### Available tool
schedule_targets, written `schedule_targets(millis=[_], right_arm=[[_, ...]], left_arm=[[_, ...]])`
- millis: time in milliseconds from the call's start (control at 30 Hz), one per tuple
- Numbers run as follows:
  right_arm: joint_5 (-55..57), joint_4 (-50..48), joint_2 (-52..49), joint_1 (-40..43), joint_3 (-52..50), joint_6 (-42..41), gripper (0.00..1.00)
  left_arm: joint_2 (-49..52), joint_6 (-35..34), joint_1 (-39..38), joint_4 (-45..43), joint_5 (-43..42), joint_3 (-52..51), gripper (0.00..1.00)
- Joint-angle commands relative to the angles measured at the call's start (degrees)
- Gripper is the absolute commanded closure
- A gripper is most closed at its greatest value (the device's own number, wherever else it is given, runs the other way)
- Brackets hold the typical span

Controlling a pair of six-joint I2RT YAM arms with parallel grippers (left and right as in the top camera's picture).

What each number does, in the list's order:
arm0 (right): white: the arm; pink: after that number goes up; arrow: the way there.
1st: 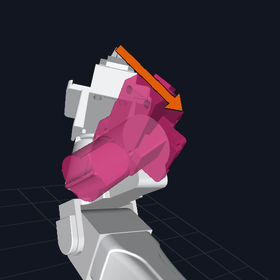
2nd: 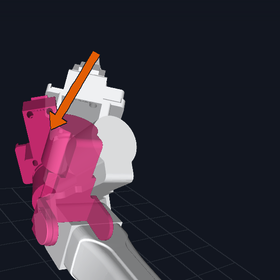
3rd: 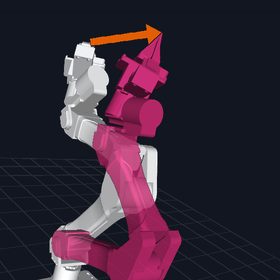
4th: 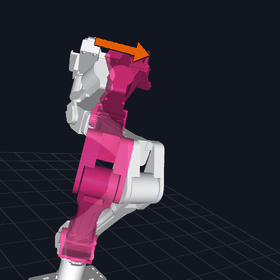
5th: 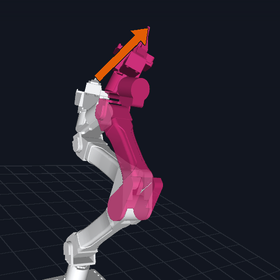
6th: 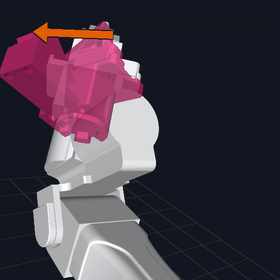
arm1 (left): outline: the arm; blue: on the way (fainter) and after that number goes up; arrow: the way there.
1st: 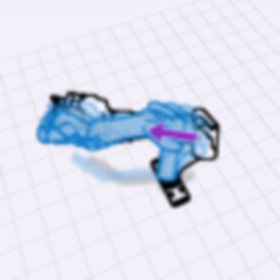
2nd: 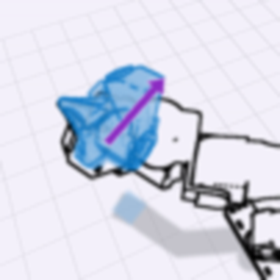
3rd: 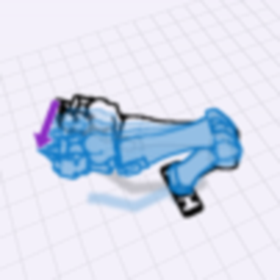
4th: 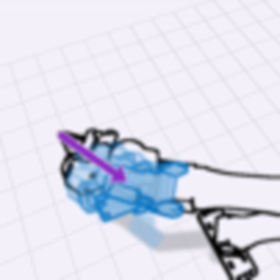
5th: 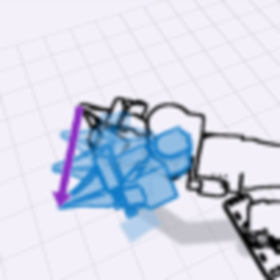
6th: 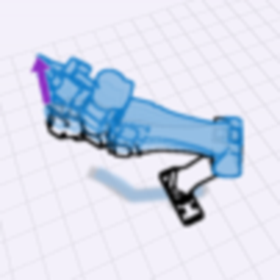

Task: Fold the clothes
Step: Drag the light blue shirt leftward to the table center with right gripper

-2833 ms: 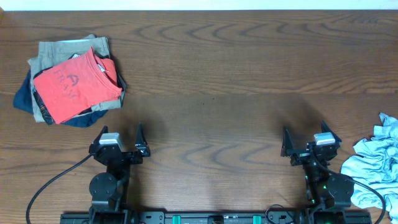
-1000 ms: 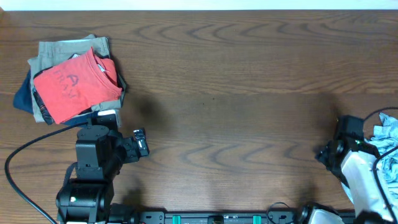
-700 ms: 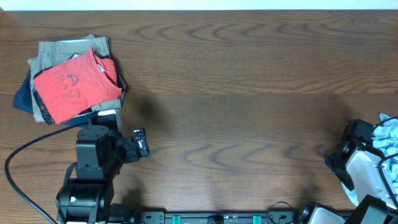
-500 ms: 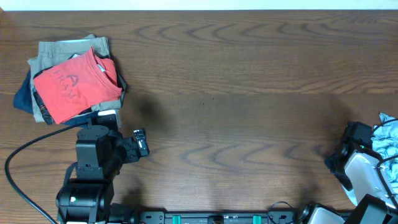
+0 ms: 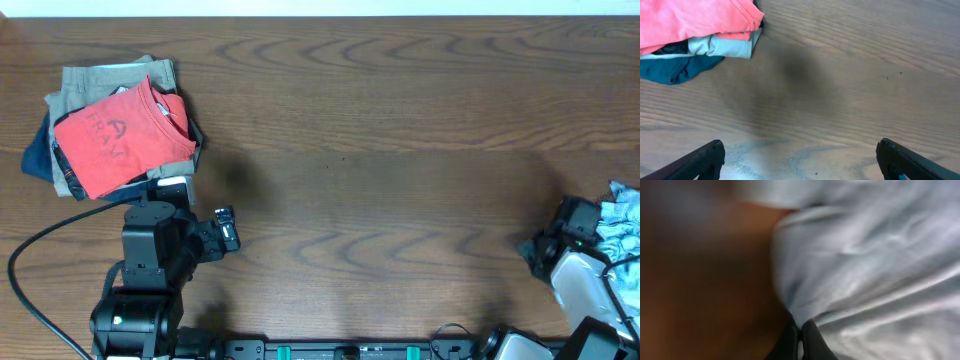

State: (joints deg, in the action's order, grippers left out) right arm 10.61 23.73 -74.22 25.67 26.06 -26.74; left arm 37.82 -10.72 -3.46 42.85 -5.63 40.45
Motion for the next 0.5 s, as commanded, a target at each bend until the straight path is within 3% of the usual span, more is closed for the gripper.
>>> schedule_targets(millis=[0,233,400,467], right_arm=[[-35.06,-0.96,-1.33,-2.71,0.35,12.33,0.99],[-53.70,-5.05,-1.33,-19.61,3.15,18.78,0.99],[-62.71,-21.55,-1.33,-34.05,3.15,17.59,0.99],[-60.19,-29.31,-1.33,-38.34,3.15,14.80,0.90]], left_arm=[[-0.09,-0.55,0.24,-0.24,0.07,1.20,0.02],[-0.09,-0.55,0.24,-1.79,0.04,1.18,0.02],[-0.09,-0.55,0.24,-3.48,0.04,1.18,0.02],[-0.09,-0.55,0.24,-4.07,0.04,1.18,0.02]])
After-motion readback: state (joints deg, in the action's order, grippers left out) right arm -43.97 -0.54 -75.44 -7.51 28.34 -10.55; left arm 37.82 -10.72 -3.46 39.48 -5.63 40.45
